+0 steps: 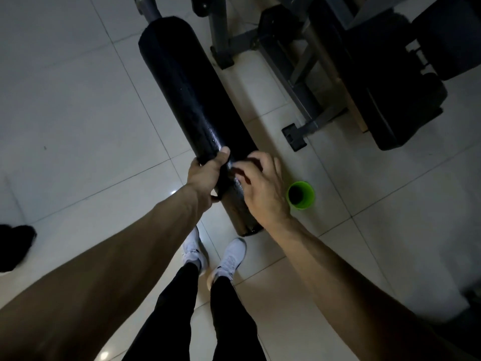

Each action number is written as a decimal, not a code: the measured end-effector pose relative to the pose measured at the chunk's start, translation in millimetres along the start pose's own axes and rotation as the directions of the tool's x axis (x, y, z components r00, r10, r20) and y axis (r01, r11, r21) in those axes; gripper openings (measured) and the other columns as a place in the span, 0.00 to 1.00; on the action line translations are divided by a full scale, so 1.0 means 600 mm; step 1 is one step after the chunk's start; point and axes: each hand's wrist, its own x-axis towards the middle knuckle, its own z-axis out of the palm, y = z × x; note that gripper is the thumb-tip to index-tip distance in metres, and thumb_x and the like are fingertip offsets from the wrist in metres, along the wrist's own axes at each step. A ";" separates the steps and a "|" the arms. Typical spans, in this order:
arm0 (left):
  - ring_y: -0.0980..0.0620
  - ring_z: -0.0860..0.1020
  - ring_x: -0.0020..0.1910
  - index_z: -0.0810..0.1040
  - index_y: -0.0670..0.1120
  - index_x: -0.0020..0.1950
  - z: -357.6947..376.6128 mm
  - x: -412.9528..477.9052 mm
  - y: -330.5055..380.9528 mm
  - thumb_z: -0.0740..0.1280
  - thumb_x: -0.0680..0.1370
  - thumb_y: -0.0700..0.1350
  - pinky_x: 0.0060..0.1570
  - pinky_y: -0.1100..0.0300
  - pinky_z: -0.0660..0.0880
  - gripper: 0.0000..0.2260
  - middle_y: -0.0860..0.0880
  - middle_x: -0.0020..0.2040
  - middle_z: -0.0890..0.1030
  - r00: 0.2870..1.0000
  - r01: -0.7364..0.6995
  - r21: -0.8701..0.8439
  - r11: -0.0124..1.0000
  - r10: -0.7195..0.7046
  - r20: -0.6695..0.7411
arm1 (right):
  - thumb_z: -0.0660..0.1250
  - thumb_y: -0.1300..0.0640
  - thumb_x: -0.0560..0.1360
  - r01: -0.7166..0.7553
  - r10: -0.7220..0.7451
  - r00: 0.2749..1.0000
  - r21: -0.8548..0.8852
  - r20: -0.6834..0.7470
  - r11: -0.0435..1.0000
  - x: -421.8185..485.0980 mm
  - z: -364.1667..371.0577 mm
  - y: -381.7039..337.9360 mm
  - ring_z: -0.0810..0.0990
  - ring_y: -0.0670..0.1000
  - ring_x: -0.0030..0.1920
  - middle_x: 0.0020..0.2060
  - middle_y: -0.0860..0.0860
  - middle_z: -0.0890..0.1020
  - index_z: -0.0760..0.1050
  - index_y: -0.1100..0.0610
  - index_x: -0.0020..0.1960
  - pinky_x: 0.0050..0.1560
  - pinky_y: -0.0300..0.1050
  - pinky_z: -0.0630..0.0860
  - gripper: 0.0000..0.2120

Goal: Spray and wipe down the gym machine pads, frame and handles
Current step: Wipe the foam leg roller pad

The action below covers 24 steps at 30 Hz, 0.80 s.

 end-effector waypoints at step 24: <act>0.45 0.79 0.54 0.68 0.48 0.72 0.000 0.001 0.024 0.78 0.68 0.66 0.50 0.44 0.77 0.40 0.47 0.62 0.79 0.999 0.034 0.094 0.995 -0.030 -0.041 | 0.76 0.63 0.73 0.124 -0.114 0.978 -0.044 0.175 0.991 -0.101 -0.051 0.051 0.73 0.57 0.58 0.61 0.53 0.75 0.81 0.53 0.61 0.55 0.55 0.75 0.18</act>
